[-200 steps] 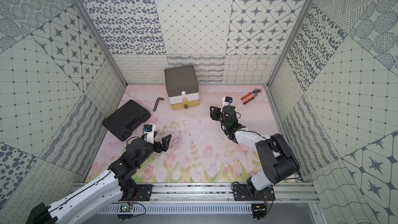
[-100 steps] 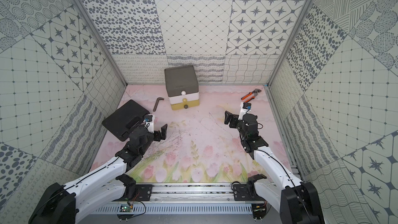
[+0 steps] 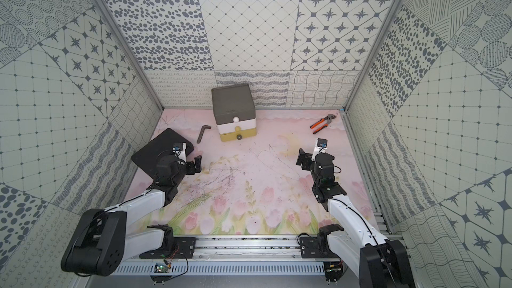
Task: Place the wired earphones into the drawer by color
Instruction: Reset both arms
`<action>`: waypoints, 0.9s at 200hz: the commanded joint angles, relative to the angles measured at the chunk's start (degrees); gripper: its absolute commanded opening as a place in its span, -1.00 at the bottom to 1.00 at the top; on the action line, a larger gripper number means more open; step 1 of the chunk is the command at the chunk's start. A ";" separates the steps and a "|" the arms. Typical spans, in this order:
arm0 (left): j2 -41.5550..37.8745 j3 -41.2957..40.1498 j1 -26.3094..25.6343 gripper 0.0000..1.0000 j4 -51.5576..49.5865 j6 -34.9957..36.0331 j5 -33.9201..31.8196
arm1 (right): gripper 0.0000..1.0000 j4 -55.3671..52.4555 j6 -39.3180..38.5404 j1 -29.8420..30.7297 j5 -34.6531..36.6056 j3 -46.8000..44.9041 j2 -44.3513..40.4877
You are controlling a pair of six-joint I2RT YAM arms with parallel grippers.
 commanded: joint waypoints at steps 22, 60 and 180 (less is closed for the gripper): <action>12.50 1.16 2.71 0.98 16.63 -0.02 11.50 | 0.94 6.81 1.14 -5.55 -4.59 0.06 2.90; 16.34 2.26 2.36 0.98 18.07 0.16 9.52 | 0.94 10.18 -0.01 -9.01 -9.47 0.89 8.65; 15.92 3.15 1.32 0.98 15.76 0.24 7.25 | 0.94 41.85 -6.49 -11.45 -12.50 -2.73 33.59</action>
